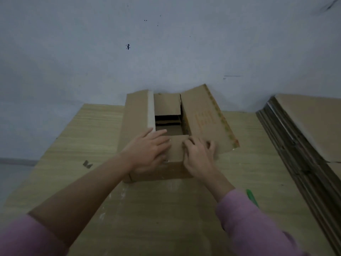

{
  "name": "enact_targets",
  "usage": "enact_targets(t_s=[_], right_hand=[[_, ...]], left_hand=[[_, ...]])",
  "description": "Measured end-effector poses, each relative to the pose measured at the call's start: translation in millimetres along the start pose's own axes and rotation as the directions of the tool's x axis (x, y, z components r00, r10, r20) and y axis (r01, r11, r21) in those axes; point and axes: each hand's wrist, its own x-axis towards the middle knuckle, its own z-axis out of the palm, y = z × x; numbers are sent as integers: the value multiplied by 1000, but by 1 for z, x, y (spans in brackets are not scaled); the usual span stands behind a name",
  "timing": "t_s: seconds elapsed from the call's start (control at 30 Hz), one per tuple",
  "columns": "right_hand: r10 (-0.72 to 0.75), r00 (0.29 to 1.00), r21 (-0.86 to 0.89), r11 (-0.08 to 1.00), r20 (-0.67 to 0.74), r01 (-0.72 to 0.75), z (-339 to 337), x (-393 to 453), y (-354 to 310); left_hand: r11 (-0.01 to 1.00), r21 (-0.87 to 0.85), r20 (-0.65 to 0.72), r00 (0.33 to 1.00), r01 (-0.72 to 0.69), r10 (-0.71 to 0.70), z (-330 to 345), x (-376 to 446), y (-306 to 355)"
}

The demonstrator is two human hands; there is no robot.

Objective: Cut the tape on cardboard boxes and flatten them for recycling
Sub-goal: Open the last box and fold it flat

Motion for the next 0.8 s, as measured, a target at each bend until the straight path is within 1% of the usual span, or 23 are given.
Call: enact_targets(t_s=[0.07,0.13,0.17,0.23,0.3,0.37,0.43,0.47,0.5,0.53,0.57,0.6,0.63,0.67,0.7,0.73,0.77,0.8], right_hand=[[1,991,0,1000,132,-1,6,8,-6],[29,981,-23,999,190,-25,8,15,-10],[42,976,-32,999,213,-36,8,19,-13],[50,958,-47,998,281,-38,6,29,-18],[3,939,-20,1000,343,4,7,42,-26],[-49,914,49,998,403,32,6,54,-40],[-44,904,90,996,425,6,6,64,-55],[-31,917,115,993,397,-17,6,68,-61],[-32,943,153,988,331,-20,5,69,-67],[-54,971,196,981,232,8,3,70,-73],[-94,990,226,972,105,68,-1,69,-77],[-127,992,237,963,-9,125,-6,66,-81],[-157,981,237,955,-110,179,-12,62,-84],[-181,964,228,948,-196,224,-18,57,-86],[-198,945,207,945,-261,255,-23,50,-87],[-205,930,184,946,-304,269,-28,42,-89],[-206,921,167,948,-331,272,-33,33,-92],[-204,914,154,950,-350,271,-36,23,-95]], left_hand=[[999,10,19,999,-33,33,-1,-1,-6],[999,13,-53,997,-52,53,-8,-4,-20],[999,-6,-111,992,-53,52,-12,-8,-30],[998,-64,-185,983,-10,-2,-27,-23,-53],[994,-89,-197,978,58,-75,-41,-44,-77],[987,-115,-125,984,114,-128,-48,-71,-98],[967,-140,40,978,211,-207,-47,-99,-115],[949,-144,137,956,280,-261,-43,-110,-119],[922,-149,223,920,358,-322,-37,-120,-122],[877,-164,296,871,451,-393,-28,-126,-124],[822,-176,352,814,542,-462,-18,-128,-126],[751,-188,408,746,633,-527,-8,-129,-128],[672,-204,437,680,712,-589,-2,-126,-128],[601,-230,437,633,766,-639,3,-122,-128],[577,-255,393,628,776,-672,6,-116,-127],[607,-273,317,666,746,-676,8,-110,-125],[665,-305,247,731,681,-636,9,-103,-122],[736,-344,219,812,583,-541,9,-95,-117]])
